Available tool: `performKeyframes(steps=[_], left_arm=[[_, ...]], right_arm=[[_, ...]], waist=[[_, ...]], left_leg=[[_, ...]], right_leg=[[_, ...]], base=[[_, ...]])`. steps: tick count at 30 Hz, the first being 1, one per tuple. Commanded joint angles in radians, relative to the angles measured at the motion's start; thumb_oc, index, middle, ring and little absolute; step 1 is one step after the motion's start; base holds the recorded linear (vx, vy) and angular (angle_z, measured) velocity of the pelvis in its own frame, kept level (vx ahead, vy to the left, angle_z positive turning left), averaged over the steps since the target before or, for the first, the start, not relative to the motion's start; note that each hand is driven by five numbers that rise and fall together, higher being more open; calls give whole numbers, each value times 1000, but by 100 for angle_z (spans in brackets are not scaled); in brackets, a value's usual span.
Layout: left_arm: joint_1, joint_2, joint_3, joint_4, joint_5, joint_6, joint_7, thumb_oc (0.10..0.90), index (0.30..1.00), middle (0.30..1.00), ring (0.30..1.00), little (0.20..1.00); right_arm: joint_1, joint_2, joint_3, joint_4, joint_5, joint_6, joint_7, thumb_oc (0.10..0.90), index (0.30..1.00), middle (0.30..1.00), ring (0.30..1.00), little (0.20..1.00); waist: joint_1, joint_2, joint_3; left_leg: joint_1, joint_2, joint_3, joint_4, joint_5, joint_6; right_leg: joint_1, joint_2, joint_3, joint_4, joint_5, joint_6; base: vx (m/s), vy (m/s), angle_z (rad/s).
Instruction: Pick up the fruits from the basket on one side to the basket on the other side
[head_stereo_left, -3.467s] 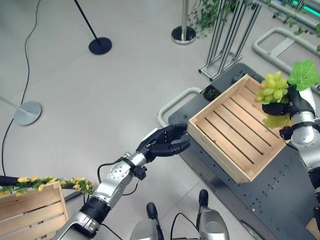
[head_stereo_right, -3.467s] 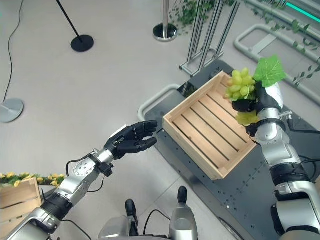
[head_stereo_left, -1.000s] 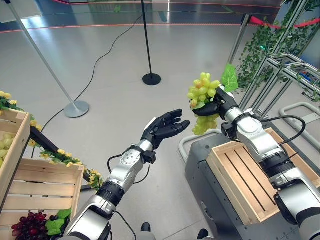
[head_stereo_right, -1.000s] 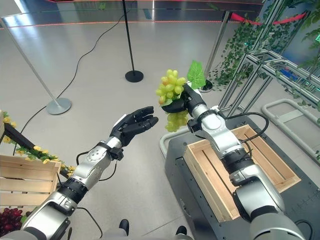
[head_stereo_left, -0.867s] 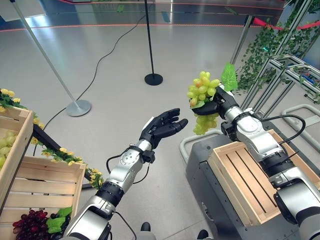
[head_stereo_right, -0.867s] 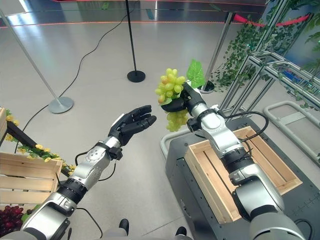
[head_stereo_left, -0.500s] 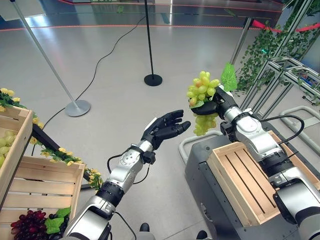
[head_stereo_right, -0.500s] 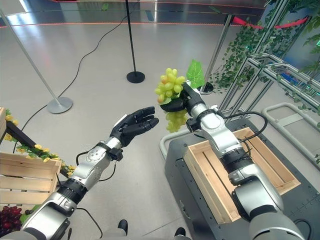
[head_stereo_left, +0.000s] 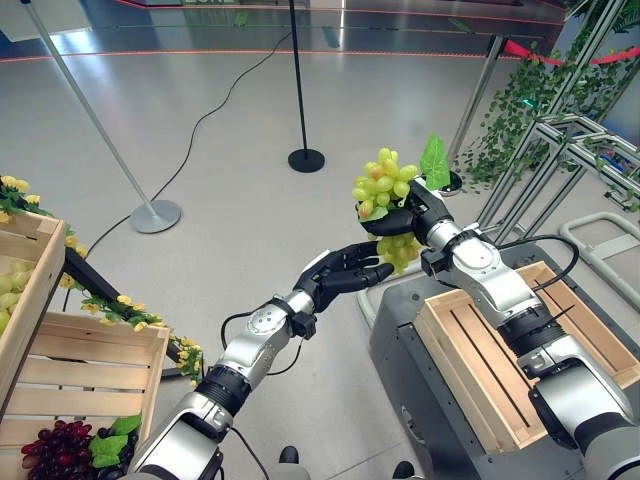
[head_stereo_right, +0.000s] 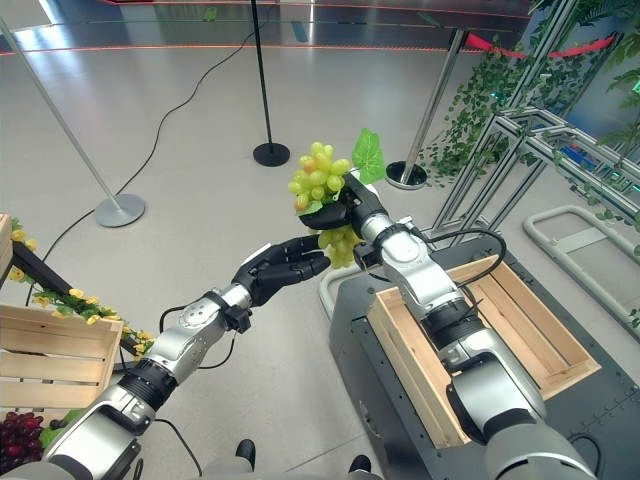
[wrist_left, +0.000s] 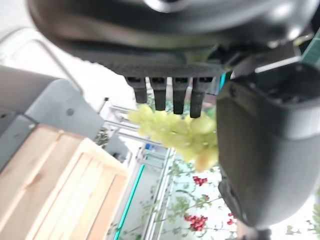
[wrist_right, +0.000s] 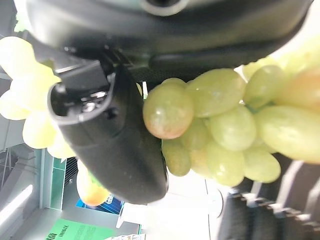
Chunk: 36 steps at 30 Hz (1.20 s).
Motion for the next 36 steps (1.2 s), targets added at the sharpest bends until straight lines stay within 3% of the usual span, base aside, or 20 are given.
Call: performKeyframes(steps=[1, 9, 14, 21, 25, 36], left_arm=[[-139, -79, -57, 40, -21, -82, -52, 800, 900, 900, 900, 900], [-160, -93, -62, 57, -7, -73, -20, 800, 900, 900, 900, 900], [-165, -91, -41, 85, -12, -100, 14, 800, 900, 900, 900, 900], [-155, -78, -4, 105, 8, -126, 91, 800, 900, 900, 900, 900], [-142, -57, 17, 119, 3, -144, 92, 800, 900, 900, 900, 900], [-154, -52, 52, 80, -13, -204, 133, 800, 900, 900, 900, 900]], right_arm=[[-203, 39, 20, -69, 75, -85, 23, 400, 300, 300, 300, 300], [-191, 88, 35, -100, 124, -33, 46, 400, 300, 300, 300, 300], [-174, 112, 40, -121, 116, 13, 58, 400, 300, 300, 300, 300], [-151, 80, 39, -129, 30, 55, 27, 400, 300, 300, 300, 300], [-150, 43, 29, -123, 73, 92, 33, 400, 300, 300, 300, 300], [-133, 61, 50, -78, 149, 146, 114, 400, 300, 300, 300, 300]], waist=[[-4, -17, -127], [-7, -16, -127], [-11, -18, -127], [-18, -20, -124], [-18, -24, -123], [-8, -30, -124]], left_leg=[[13, -27, 9, 1, -66, 7], [13, -27, 8, 1, -64, 8], [16, -27, 11, 1, -63, 7], [16, -26, 15, 1, -60, 7], [14, -27, 14, 1, -60, 8], [11, -26, 7, 1, -57, 6]], right_leg=[[75, -6, 25, 1, -64, -27], [74, -5, 26, 1, -65, -28], [74, -6, 29, 1, -63, -27], [73, -5, 31, 1, -63, -27], [71, -5, 33, 1, -62, -27], [75, -5, 25, 1, -63, -31]], base=[[0, 0, 0], [0, 0, 0], [0, 0, 0], [0, 0, 0], [0, 0, 0], [0, 0, 0]])
